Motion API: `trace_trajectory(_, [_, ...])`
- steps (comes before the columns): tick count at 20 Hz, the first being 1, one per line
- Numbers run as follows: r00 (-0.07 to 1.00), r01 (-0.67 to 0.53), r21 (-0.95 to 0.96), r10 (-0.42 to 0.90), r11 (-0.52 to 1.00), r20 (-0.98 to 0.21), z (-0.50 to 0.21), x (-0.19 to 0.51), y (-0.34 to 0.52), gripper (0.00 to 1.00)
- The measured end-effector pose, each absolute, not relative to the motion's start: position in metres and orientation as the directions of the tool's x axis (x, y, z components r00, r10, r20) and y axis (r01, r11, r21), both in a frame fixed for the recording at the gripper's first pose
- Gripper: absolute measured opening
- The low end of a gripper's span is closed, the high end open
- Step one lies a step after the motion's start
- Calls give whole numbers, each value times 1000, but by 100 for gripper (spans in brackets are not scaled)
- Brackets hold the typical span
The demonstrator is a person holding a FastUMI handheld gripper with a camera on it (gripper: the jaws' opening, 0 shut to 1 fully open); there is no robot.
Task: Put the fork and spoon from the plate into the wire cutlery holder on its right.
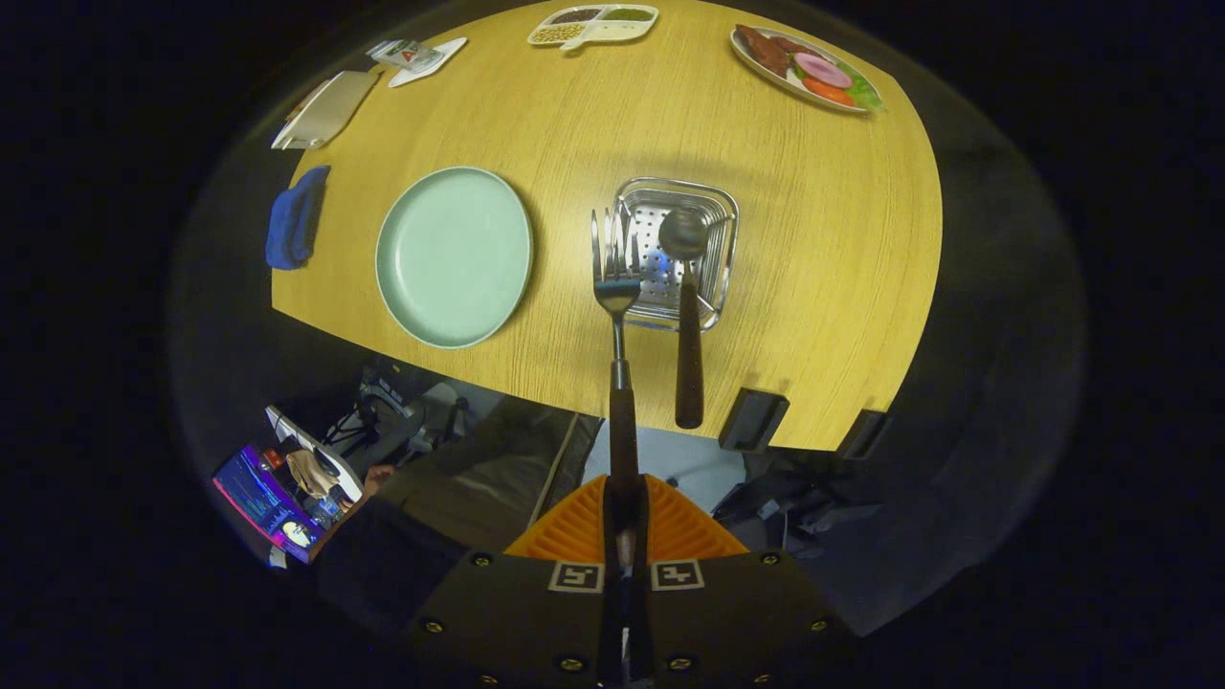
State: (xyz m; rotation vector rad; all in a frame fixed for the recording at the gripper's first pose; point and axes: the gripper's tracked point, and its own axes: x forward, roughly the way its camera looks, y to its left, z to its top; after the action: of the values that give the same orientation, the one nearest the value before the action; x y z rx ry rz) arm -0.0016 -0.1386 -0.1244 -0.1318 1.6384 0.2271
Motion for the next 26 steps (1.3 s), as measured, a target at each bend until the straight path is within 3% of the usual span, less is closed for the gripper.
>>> trace_trajectory(5, [-144,-182,49,23,982,-989,-128,9,-143,4])
trace_trajectory(17, [-278,-212,-44,-104,976,-955,-146,19,-140,4])
trace_trajectory(20, [-271,-196,-40,-93,980,-958,-145,21,-139,10])
trace_trajectory(26, [-196,-180,-5,-41,984,-980,-130,32,-135,12])
